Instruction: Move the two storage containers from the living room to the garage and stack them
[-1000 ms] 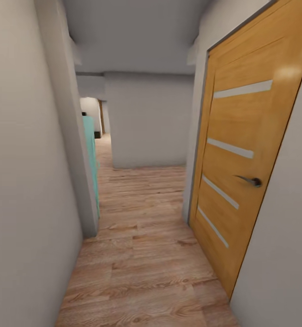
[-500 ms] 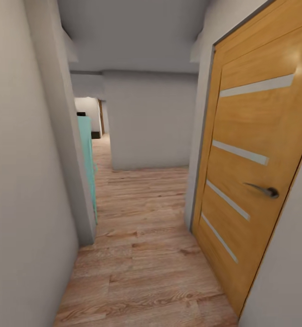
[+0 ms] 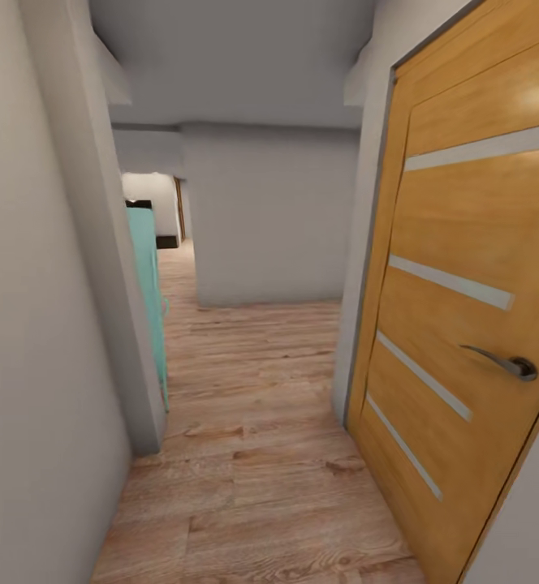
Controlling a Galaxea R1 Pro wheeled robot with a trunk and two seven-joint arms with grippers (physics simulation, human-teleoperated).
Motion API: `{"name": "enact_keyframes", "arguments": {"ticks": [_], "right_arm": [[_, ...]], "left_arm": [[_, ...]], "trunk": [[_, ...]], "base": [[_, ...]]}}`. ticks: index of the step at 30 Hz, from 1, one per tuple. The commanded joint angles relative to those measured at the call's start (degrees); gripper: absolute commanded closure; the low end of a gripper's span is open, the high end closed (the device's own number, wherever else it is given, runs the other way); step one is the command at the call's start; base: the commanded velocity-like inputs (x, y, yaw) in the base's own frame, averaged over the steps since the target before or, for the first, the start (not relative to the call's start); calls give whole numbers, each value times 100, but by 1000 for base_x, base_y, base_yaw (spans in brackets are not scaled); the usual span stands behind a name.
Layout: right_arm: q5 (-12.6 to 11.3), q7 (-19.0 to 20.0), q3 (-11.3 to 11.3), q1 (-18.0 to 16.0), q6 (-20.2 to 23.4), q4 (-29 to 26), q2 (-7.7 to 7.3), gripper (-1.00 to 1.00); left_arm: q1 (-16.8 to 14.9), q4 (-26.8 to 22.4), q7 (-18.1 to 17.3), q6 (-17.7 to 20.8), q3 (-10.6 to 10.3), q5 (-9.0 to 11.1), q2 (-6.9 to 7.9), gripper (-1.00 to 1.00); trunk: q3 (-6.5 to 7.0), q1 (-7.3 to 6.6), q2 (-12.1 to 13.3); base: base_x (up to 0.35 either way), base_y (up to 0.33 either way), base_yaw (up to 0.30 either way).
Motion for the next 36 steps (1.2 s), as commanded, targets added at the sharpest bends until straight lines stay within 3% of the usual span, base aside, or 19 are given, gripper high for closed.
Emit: {"name": "enact_keyframes", "arguments": {"ticks": [1,12,27,36], "right_arm": [[-7,-12,2,-9,-34,18,2,-100],[1,-8,1,-10,-34,18,-22,-100],[-5,-8,11,-10,-33,18,-30,-100],[1,0,14,-10,-33,18,-37,-100]], "left_arm": [[-4,5,5,-17,-34,46,1,-100],[-4,5,5,-7,-34,46,2,-100],[-4,5,6,-7,-34,46,-2,-100],[-4,5,4,-13,-34,46,-4,-100]], "trunk": [[-8,4,-5],[-8,4,-5],[-8,4,-5],[-8,4,-5]], "base": [[320,0,0],[320,0,12],[320,0,232],[320,0,38]]}}
